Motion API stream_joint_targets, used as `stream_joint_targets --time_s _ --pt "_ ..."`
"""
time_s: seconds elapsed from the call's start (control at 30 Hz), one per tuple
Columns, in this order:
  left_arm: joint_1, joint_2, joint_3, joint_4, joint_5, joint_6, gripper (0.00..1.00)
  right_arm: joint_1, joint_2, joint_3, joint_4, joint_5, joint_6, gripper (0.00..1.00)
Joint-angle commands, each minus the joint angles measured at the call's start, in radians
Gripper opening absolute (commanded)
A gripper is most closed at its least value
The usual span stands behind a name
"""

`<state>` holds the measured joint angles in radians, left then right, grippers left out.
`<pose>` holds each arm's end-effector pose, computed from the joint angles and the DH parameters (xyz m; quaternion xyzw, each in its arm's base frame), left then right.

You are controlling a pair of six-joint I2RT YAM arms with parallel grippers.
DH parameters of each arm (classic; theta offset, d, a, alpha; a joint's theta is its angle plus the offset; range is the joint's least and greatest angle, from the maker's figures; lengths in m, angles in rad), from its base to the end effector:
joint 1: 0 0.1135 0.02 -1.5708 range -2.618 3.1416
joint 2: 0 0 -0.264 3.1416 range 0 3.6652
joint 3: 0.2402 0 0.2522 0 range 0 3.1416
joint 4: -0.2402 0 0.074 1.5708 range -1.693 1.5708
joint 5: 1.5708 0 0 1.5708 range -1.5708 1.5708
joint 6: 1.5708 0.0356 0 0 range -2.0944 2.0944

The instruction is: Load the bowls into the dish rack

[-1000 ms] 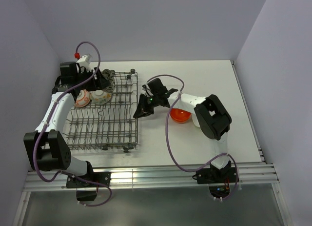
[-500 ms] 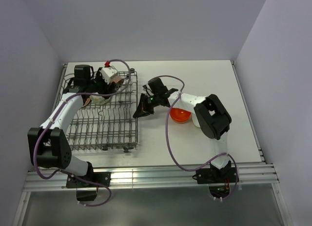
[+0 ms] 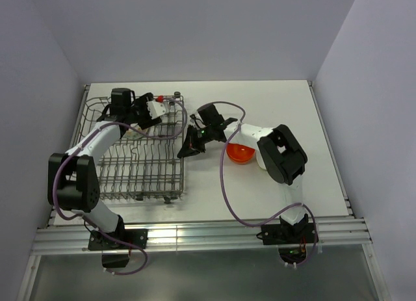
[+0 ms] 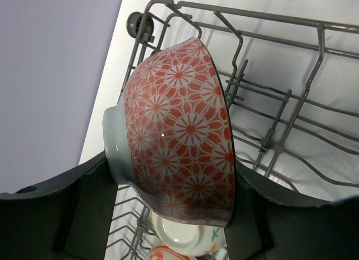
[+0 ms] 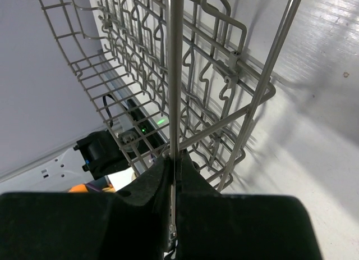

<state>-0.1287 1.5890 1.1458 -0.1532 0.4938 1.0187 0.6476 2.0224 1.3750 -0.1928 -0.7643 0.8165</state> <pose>0.3539 -0.0628 0.2674 0.5612 0.6576 0.0005 0.5027 0.3307 0.2811 0.1769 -0.0596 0.8748 0.4806 0.0137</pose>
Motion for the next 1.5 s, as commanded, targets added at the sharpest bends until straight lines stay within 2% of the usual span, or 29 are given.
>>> stream_joint_targets --time_s 0.0,0.53,0.77,0.9,1.03,1.13,1.27,1.4,1.43,1.47 --pt "-0.017 0.017 -0.008 0.122 -0.001 0.113 0.00 0.014 0.015 0.038 -0.016 -0.099 -0.068 0.00" --pt "-0.026 0.147 -0.054 0.303 -0.060 0.225 0.00 0.009 0.035 0.053 -0.046 -0.104 -0.083 0.00" --pt "-0.031 0.183 -0.038 0.297 -0.061 0.254 0.00 0.009 0.036 0.055 -0.051 -0.102 -0.089 0.00" --pt "-0.045 0.167 -0.087 0.291 -0.060 0.293 0.00 0.009 0.036 0.058 -0.053 -0.101 -0.091 0.00" --pt "-0.061 0.170 -0.106 0.287 -0.092 0.307 0.06 0.009 0.039 0.062 -0.053 -0.104 -0.086 0.00" --pt "-0.069 0.204 -0.071 0.245 -0.116 0.281 0.18 0.009 0.042 0.064 -0.054 -0.107 -0.088 0.00" --pt "-0.069 0.215 -0.063 0.219 -0.120 0.285 0.51 0.009 0.044 0.067 -0.054 -0.109 -0.091 0.00" --pt "-0.069 0.207 -0.061 0.173 -0.097 0.293 0.67 0.009 0.048 0.070 -0.057 -0.109 -0.091 0.00" --pt "-0.069 0.207 -0.057 0.156 -0.093 0.294 0.68 0.009 0.048 0.073 -0.060 -0.109 -0.092 0.00" --pt "-0.069 0.207 -0.051 0.120 -0.093 0.294 0.78 0.009 0.050 0.073 -0.062 -0.110 -0.094 0.00"
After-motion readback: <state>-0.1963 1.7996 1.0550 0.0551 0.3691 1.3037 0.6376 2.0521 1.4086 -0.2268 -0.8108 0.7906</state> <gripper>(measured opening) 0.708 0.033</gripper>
